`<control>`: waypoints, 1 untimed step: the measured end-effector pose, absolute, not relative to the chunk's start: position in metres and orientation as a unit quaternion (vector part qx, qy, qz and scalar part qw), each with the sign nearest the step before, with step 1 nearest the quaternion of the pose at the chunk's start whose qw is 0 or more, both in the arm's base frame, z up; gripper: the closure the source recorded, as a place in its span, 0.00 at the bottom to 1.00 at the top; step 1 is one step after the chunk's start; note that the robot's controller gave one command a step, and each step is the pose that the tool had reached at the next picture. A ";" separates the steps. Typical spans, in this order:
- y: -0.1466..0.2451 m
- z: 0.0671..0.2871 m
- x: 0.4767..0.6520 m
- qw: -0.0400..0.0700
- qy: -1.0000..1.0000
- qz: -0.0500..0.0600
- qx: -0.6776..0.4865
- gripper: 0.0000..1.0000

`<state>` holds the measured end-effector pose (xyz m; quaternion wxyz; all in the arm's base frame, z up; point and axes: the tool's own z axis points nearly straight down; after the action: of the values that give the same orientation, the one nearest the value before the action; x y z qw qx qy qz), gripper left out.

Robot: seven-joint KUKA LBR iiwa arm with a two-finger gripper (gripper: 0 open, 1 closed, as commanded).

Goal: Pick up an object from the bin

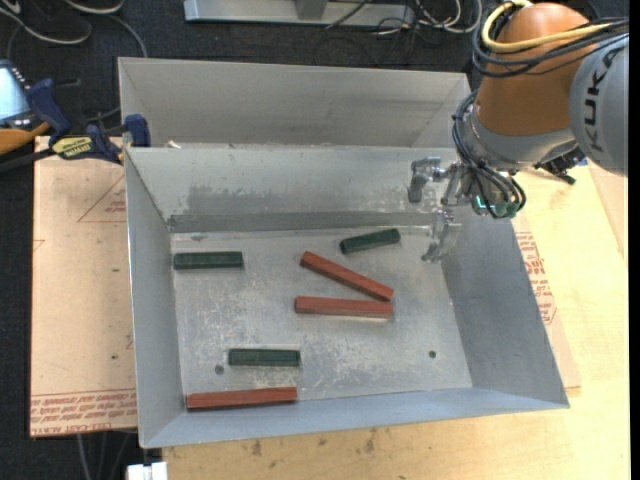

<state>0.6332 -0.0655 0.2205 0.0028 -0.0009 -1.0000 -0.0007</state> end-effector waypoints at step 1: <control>-0.051 0.200 0.643 0.000 -0.998 -0.001 0.062 0.00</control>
Offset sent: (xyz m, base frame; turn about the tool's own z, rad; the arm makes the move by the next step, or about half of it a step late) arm 0.0095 0.0138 -0.0194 -0.1277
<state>0.6431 -0.0508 0.2003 -0.0005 0.0622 -0.9981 -0.0006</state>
